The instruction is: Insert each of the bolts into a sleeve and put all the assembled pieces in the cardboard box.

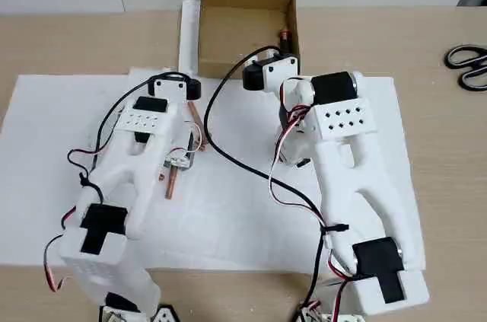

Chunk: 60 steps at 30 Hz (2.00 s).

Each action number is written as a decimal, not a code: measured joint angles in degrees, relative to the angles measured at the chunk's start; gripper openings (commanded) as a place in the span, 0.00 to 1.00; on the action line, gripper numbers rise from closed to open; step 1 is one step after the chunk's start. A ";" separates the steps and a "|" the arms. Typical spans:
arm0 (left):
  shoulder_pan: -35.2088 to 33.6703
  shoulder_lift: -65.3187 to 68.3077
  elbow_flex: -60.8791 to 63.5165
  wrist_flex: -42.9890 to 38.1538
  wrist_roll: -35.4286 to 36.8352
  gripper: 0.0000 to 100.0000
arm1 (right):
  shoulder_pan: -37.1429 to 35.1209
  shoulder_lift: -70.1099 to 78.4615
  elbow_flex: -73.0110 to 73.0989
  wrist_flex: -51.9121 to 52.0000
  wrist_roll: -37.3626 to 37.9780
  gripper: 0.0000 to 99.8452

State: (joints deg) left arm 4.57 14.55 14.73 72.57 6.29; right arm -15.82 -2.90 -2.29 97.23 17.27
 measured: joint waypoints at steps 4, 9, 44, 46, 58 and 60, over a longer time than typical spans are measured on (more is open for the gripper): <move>-0.09 0.00 0.09 -0.26 0.00 0.05 | 0.00 0.00 0.00 0.00 -0.26 0.00; 0.53 0.00 0.18 -1.14 0.00 0.00 | 0.00 0.00 0.00 0.00 -0.26 0.00; 11.25 -10.55 -39.21 26.81 2.73 0.00 | 0.00 -55.82 27.69 -5.45 -1.58 0.00; 12.84 -16.53 -39.03 26.81 4.04 0.00 | 0.00 -59.34 31.82 -8.88 -4.31 0.00; 13.19 -45.54 -10.55 8.79 15.82 0.00 | -2.64 -80.88 58.46 -26.81 -13.45 0.00; 13.19 -49.76 -2.46 1.05 16.26 0.00 | -4.48 -83.16 61.27 -27.60 -13.45 0.00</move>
State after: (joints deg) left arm 17.76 -35.21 12.26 73.63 22.55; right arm -20.31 -86.07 58.99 69.63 3.82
